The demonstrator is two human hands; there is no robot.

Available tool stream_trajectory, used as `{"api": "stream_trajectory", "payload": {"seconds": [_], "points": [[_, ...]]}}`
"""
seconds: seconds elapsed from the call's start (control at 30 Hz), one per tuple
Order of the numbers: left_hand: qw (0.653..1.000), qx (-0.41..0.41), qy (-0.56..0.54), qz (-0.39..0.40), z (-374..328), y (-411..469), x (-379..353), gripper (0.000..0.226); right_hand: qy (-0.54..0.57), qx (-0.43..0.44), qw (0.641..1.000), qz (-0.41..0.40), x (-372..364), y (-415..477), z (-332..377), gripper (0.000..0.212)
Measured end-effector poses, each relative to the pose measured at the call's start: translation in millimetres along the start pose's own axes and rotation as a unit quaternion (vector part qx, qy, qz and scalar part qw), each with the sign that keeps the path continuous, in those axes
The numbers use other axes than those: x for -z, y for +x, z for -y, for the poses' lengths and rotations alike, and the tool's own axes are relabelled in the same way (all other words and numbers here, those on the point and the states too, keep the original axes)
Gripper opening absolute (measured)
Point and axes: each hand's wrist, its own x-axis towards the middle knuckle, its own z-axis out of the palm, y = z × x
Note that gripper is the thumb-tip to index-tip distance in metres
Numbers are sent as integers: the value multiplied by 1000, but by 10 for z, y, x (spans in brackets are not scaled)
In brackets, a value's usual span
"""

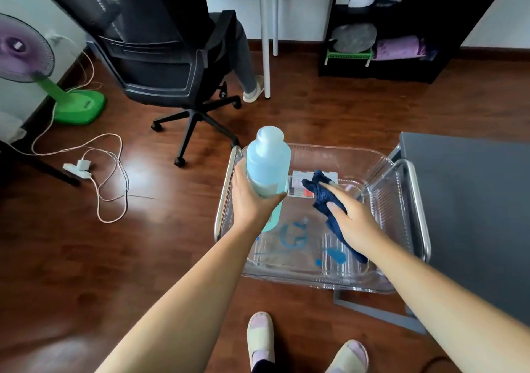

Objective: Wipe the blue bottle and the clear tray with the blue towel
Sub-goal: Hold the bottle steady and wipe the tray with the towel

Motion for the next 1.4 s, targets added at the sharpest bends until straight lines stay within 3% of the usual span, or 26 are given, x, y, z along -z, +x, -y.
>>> {"api": "stream_trajectory", "payload": {"seconds": [0.7,1.03,1.13,1.27,1.4], "points": [[997,24,-60,49,165,28,-35,99,-15,2,1000,2,-68,-67,56,44],[998,-8,-29,49,57,-159,189,100,-42,21,999,-6,0,-163,178,44],[998,-37,31,29,29,-269,273,102,-45,33,998,-4,41,-180,261,44],[993,-68,97,19,80,-400,413,78,-68,45,997,-14,117,-212,291,44],[938,-232,254,-38,128,-326,644,48,-59,17,998,-13,168,-177,137,44]]}}
